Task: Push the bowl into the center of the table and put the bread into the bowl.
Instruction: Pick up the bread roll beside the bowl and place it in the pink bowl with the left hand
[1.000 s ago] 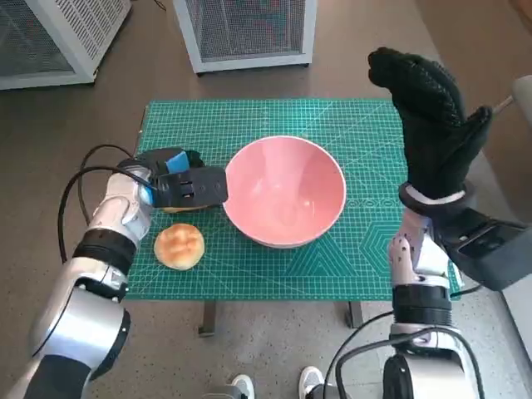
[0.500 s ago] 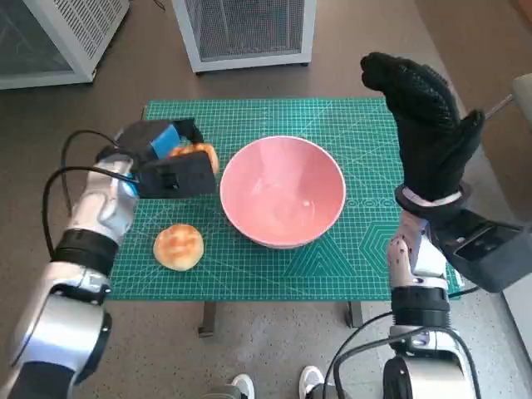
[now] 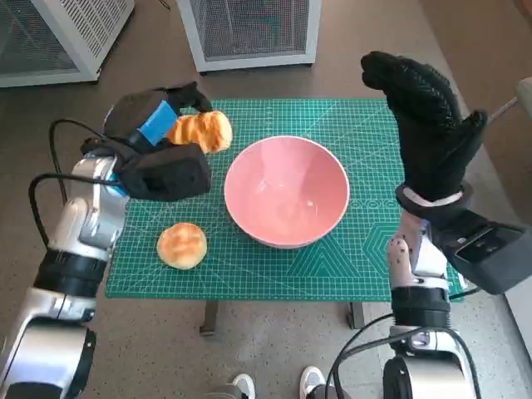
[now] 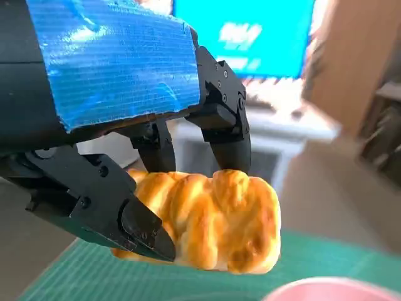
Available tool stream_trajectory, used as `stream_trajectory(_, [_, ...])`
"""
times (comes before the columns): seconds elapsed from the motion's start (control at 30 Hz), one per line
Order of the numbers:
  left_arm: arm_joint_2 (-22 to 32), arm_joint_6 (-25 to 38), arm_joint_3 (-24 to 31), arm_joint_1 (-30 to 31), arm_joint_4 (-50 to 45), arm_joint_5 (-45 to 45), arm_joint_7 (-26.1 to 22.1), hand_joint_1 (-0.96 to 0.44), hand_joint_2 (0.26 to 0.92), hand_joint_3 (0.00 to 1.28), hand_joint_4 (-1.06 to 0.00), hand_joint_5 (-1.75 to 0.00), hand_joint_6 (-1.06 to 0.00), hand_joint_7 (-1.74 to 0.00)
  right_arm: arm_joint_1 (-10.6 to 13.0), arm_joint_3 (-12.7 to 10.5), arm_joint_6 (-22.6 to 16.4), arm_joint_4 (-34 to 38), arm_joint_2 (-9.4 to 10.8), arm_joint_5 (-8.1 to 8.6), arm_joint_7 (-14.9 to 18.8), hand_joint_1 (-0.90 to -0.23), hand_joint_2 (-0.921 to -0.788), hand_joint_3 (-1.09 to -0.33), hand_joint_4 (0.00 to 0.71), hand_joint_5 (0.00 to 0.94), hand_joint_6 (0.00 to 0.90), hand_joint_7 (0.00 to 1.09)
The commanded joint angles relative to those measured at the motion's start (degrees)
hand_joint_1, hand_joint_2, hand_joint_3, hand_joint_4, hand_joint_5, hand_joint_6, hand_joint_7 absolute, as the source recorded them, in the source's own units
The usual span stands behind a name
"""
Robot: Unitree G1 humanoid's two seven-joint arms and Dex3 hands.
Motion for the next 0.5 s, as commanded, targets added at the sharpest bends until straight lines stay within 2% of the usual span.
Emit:
stream_trajectory(0.03, [-1.6, 0.9, 1.8, 3.4, -18.8, -1.0, -2.4, 0.0, 0.901, 0.01, -0.85, -1.0, -0.68, -1.11, 2.0, 0.3, 2.0, -0.7, 0.5, 1.56, 0.8, -0.519, -0.921, -0.565, 0.254, 0.004, 0.046, 0.53])
stream_trajectory(0.23, [-3.4, 0.8, 0.0, 3.2, -21.4, -1.0, -5.6, 0.0, 0.895, 0.01, -0.87, -0.95, -0.69, -1.11, 2.2, 0.2, 2.4, -0.8, 0.7, 1.99, 1.1, -0.521, -0.921, -0.548, 0.259, 0.006, 0.052, 0.53])
stream_trajectory(0.5, [-5.9, -1.8, -2.9, 2.5, -18.2, 0.9, -6.9, 0.0, 0.909, 0.01, -0.84, -0.98, -0.66, -1.15, 2.9, 0.4, 3.3, -1.8, 0.8, 2.69, 1.6, -0.518, -0.921, -0.524, 0.269, 0.008, 0.06, 0.53])
